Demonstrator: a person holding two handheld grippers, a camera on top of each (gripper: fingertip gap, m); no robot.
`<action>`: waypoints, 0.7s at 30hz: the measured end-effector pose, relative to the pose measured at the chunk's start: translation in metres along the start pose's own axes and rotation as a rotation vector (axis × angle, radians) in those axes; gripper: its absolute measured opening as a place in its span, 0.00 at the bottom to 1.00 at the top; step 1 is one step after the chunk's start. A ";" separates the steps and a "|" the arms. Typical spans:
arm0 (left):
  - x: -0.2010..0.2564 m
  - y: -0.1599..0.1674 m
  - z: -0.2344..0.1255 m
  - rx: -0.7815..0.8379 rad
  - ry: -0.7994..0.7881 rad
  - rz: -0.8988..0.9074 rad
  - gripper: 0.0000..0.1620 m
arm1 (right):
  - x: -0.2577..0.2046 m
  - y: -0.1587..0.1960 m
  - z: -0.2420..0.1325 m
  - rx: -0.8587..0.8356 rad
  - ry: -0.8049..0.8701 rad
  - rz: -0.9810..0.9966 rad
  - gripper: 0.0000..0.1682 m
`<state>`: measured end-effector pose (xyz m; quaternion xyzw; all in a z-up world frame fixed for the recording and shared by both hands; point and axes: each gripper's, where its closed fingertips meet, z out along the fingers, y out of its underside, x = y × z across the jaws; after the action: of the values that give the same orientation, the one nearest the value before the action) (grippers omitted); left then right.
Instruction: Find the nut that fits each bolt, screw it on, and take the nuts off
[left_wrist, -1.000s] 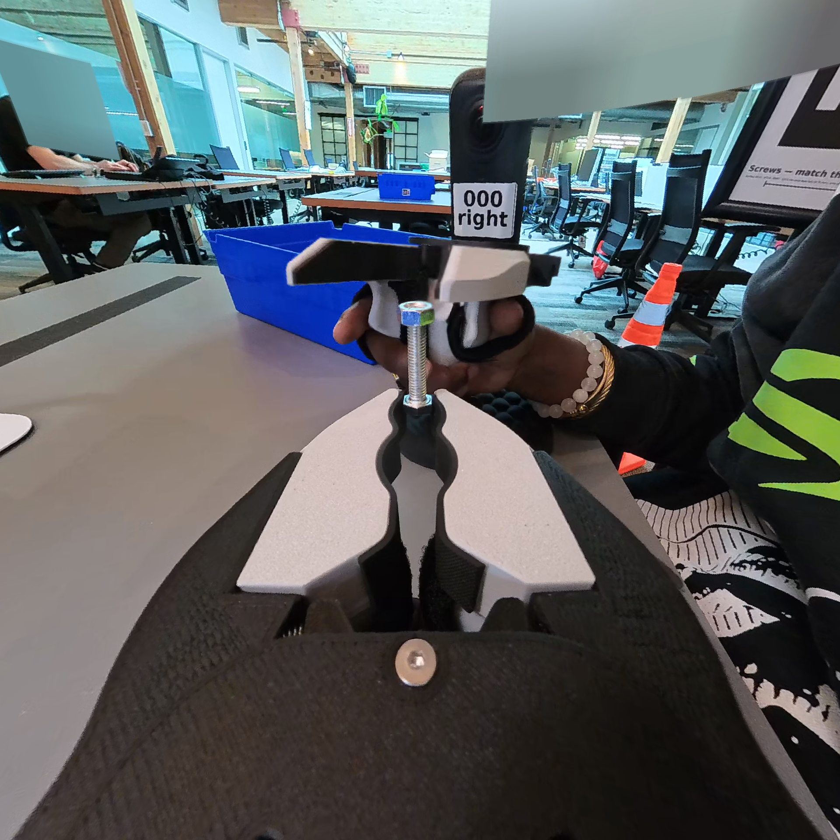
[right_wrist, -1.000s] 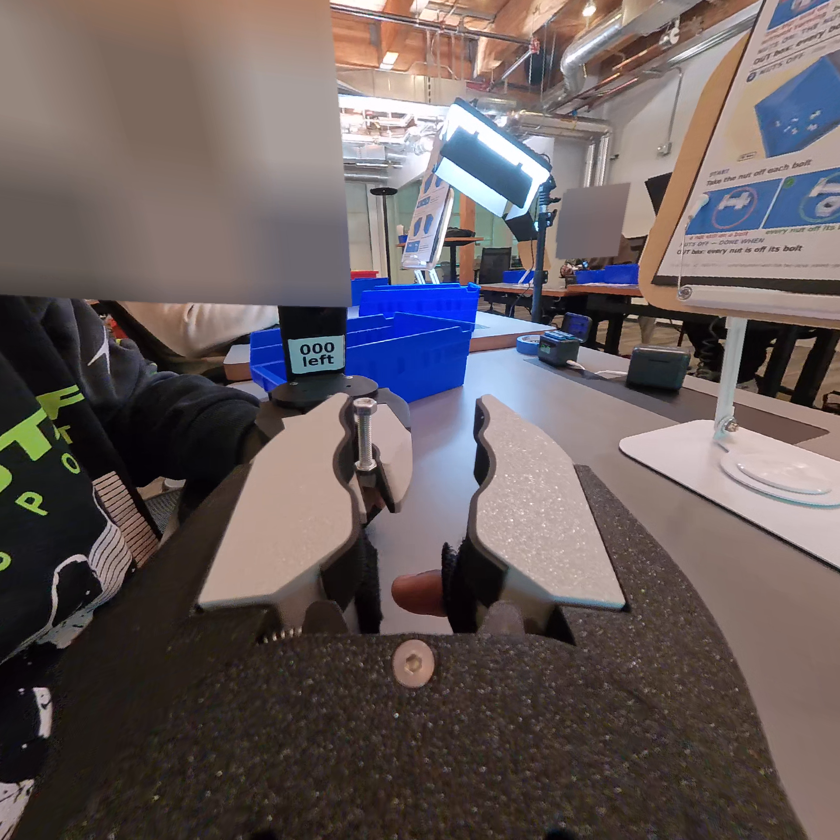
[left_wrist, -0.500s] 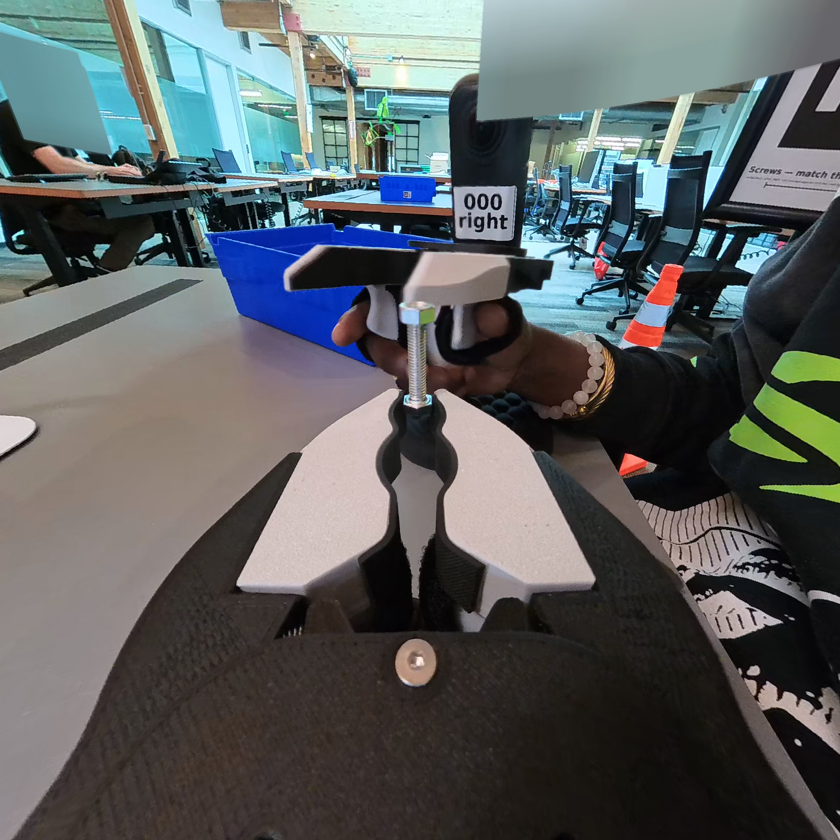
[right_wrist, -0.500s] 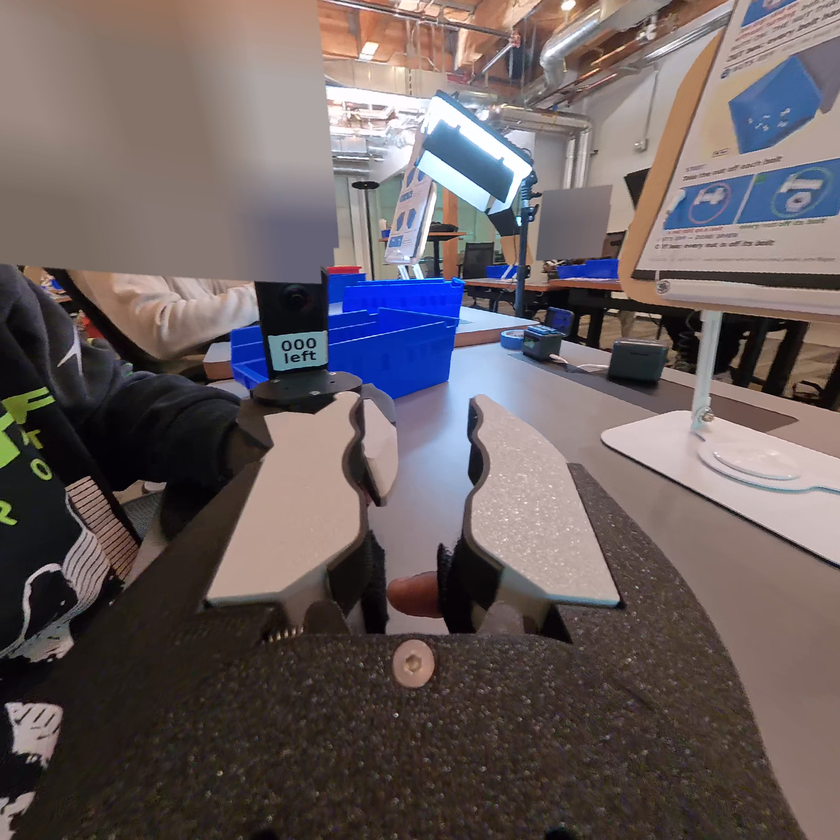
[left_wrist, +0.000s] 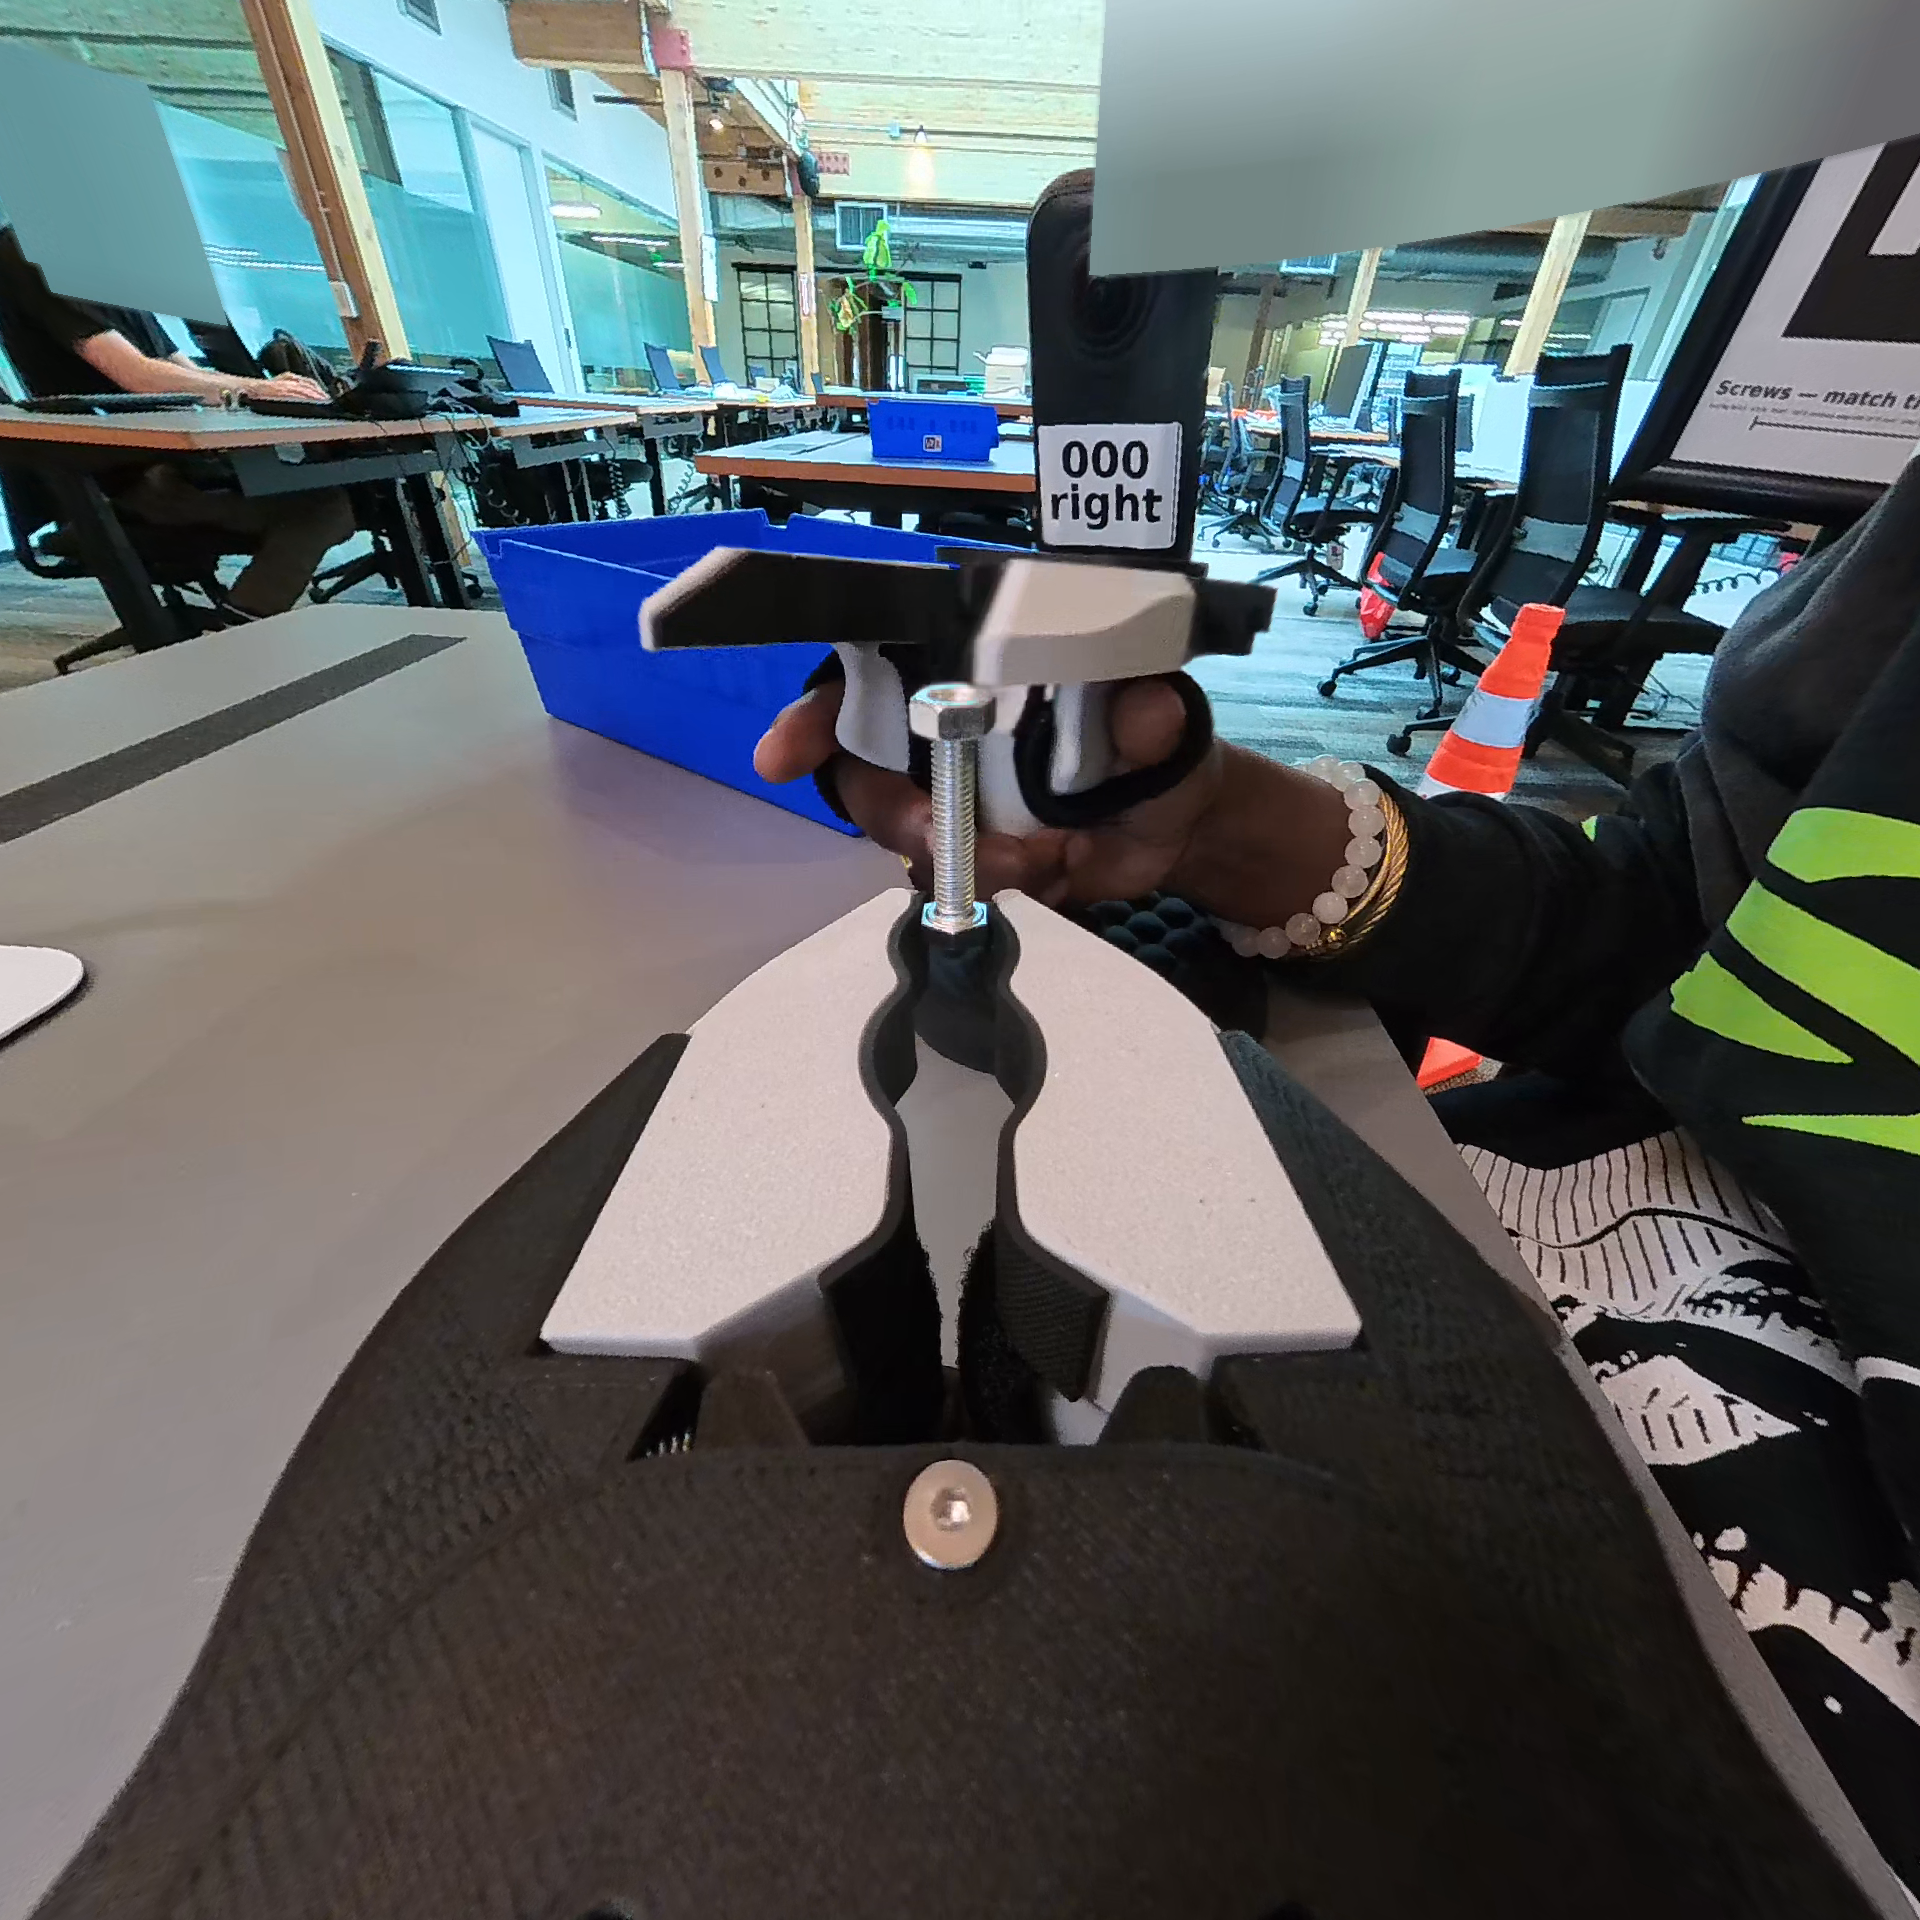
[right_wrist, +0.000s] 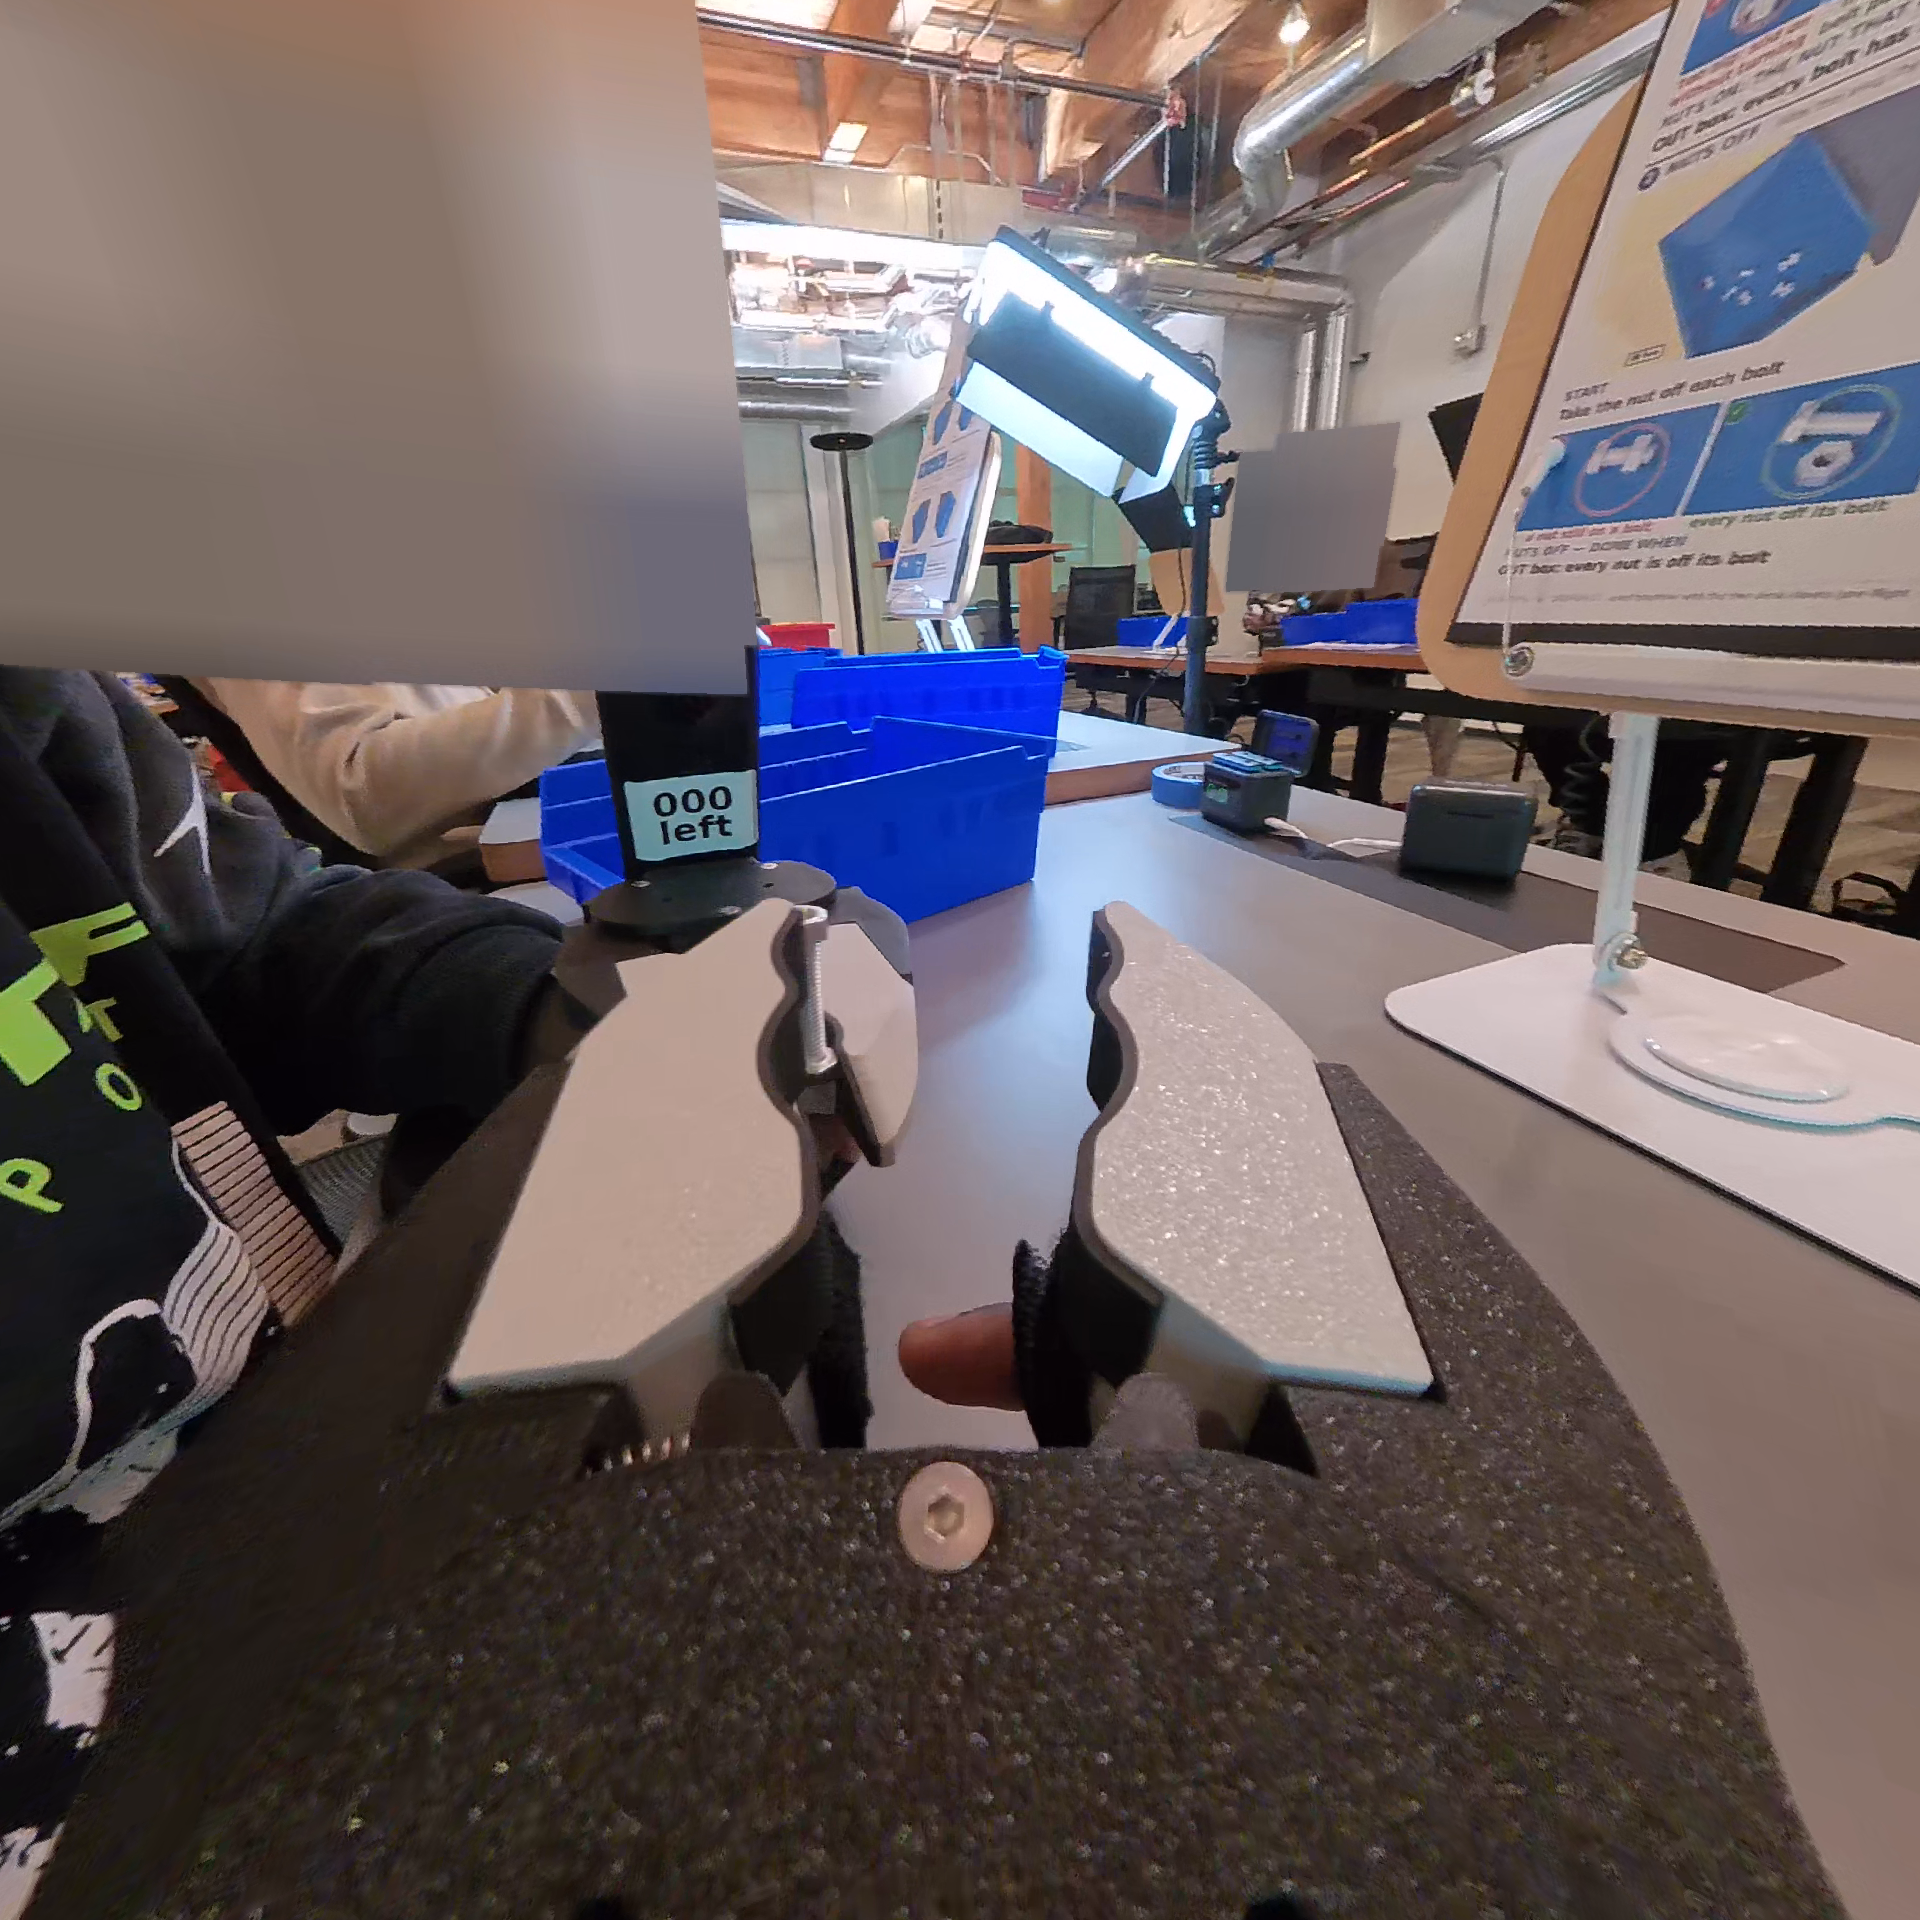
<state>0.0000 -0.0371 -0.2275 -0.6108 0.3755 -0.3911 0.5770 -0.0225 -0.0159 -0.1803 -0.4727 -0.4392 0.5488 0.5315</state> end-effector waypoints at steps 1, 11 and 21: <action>0.000 0.000 0.000 -0.001 0.000 0.000 0.06 | -0.002 0.001 0.001 -0.004 -0.009 0.000 0.34; 0.000 0.000 0.000 -0.001 -0.001 0.001 0.06 | -0.001 -0.001 0.000 0.006 -0.005 -0.006 0.32; 0.000 0.000 0.000 -0.002 0.000 0.003 0.06 | 0.001 0.000 0.000 0.002 0.004 -0.004 0.30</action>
<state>0.0004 -0.0372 -0.2273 -0.6109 0.3768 -0.3899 0.5769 -0.0221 -0.0151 -0.1800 -0.4724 -0.4387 0.5473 0.5338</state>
